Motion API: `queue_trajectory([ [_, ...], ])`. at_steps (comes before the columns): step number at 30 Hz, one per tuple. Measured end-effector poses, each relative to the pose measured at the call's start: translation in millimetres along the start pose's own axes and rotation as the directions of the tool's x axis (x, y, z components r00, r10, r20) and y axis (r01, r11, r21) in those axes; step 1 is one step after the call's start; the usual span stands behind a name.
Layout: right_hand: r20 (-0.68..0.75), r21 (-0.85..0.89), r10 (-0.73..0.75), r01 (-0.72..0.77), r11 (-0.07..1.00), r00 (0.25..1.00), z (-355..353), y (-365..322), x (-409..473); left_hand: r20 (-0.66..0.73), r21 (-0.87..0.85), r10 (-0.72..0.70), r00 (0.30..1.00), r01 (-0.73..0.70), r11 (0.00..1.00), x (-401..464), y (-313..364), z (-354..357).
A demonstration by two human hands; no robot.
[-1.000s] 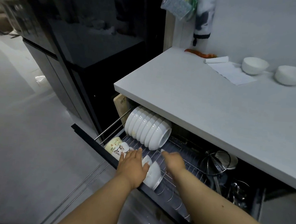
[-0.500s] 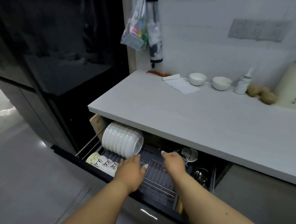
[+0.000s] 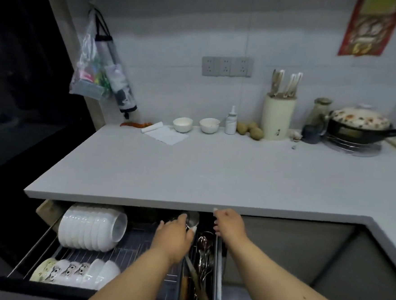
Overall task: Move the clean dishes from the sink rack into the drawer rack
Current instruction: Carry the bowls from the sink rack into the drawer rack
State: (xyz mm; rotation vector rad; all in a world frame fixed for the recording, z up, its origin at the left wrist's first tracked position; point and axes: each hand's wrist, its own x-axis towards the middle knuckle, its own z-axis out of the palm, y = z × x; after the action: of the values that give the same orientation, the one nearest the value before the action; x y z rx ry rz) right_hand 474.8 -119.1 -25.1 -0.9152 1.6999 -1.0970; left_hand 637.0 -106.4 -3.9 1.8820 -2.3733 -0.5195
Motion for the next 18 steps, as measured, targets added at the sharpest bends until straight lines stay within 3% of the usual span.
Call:
queue_trajectory([
  [7,-0.172,-0.002,-0.018,0.018,1.000,0.985,-129.7,2.4,26.0,-0.019,-0.008,0.192,0.981,-0.192,0.981,39.0,111.5,7.4],
  [18,-0.481,0.042,0.058,-0.043,0.998,0.875,-336.5,38.9,33.1,0.050,0.017,0.475,0.879,-0.476,0.879,78.7,305.5,49.7],
])
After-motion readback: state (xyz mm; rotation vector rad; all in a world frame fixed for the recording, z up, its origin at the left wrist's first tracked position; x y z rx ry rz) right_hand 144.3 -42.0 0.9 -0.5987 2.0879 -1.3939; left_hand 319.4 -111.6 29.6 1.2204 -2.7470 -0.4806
